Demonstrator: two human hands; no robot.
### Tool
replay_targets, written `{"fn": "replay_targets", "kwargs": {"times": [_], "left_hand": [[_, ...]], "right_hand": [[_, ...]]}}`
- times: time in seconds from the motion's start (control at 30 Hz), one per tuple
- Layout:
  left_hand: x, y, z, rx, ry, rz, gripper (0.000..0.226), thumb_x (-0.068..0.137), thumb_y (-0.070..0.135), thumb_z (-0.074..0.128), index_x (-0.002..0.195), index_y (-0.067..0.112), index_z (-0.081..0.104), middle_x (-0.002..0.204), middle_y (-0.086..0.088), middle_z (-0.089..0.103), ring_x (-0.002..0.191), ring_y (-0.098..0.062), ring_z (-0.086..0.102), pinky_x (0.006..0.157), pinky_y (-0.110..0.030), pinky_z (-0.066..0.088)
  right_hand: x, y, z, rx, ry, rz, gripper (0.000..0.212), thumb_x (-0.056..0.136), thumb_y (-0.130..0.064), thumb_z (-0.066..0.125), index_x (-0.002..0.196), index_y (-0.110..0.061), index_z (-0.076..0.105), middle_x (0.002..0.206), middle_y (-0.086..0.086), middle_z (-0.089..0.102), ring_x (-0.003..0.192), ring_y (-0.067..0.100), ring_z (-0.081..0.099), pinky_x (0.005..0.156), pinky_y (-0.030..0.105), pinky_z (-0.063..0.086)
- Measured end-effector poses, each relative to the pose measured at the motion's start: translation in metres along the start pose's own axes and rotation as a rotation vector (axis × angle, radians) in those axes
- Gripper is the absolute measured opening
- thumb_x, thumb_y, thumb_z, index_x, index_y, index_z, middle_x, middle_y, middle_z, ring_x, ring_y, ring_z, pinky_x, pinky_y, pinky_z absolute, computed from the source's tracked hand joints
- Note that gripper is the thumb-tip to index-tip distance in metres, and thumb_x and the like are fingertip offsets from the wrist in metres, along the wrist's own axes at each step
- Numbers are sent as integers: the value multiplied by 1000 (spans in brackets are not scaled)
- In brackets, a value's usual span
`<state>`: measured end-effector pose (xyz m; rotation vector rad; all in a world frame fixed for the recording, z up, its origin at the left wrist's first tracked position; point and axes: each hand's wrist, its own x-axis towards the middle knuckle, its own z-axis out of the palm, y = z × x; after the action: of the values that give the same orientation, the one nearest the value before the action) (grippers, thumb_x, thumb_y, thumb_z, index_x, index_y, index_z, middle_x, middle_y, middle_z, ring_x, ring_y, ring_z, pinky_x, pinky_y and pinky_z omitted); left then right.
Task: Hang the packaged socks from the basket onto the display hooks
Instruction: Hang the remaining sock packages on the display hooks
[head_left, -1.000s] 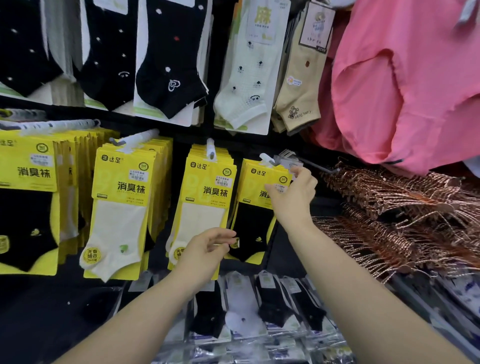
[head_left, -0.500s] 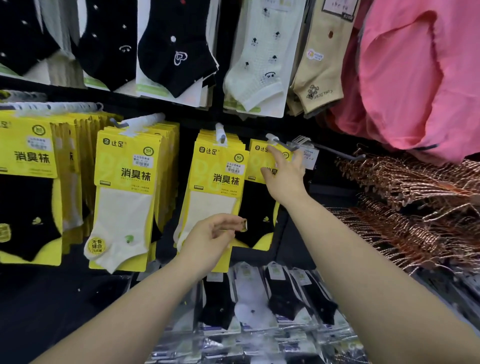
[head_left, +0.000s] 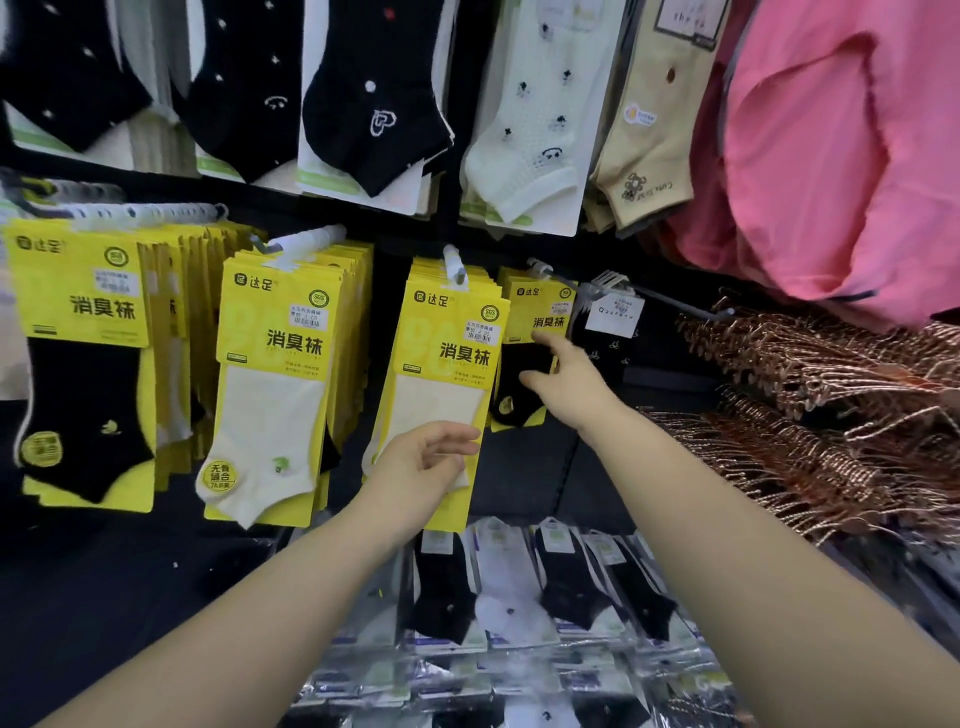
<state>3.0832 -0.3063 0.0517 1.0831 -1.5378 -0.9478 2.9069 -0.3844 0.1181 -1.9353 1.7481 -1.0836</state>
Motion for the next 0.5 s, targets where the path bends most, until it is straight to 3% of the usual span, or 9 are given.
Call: {"fn": "replay_targets", "kwargs": {"times": [0.07,0.1,0.23,0.33,0.4,0.5], "left_hand": [[-7,6,-2,5,-4,-1,29,93,0,52,110,20,65,107,4,70,103,-12,63,81,-11,46],[-11,9,-3,8,-3,-2,29,93,0,52,109,21,65,106,4,70,102,-13,63,81,-14,46],[-32,21,-9,19,-26,27,29,92,-3,52,104,21,62,101,1,68,93,-9,62,73,-3,45],[-54,24,-17,29,-66,14,29,93,0,53,100,26,62,98,4,68,89,-6,62,79,-9,47],[-72,23,-24,33,-96,-13,30,93,0,52,97,28,62,98,5,68,96,-11,62,88,-21,48],[-102,16,-37,39,-121,-47,28,92,-6,50,100,17,63,100,-2,67,93,-4,63,85,-12,48]], "right_hand": [[-23,-3,-1,113,-51,25,49,91,-17,59,137,-25,44,141,8,41,107,14,44,72,16,40],[-34,-5,-1,152,-85,43,46,91,-17,59,135,-24,46,138,6,44,105,13,44,68,15,38],[-75,-12,-1,221,-182,96,36,91,-21,60,126,-24,51,127,1,51,107,14,48,83,25,36],[-105,-20,5,231,-243,94,29,90,-21,62,118,-24,55,118,0,55,97,9,53,73,21,38],[-124,-24,13,229,-298,86,26,90,-19,62,114,-24,55,114,1,57,89,6,53,69,18,39],[-155,-26,32,264,-375,102,22,90,-15,62,109,-23,57,107,2,59,87,9,56,69,16,42]]}}
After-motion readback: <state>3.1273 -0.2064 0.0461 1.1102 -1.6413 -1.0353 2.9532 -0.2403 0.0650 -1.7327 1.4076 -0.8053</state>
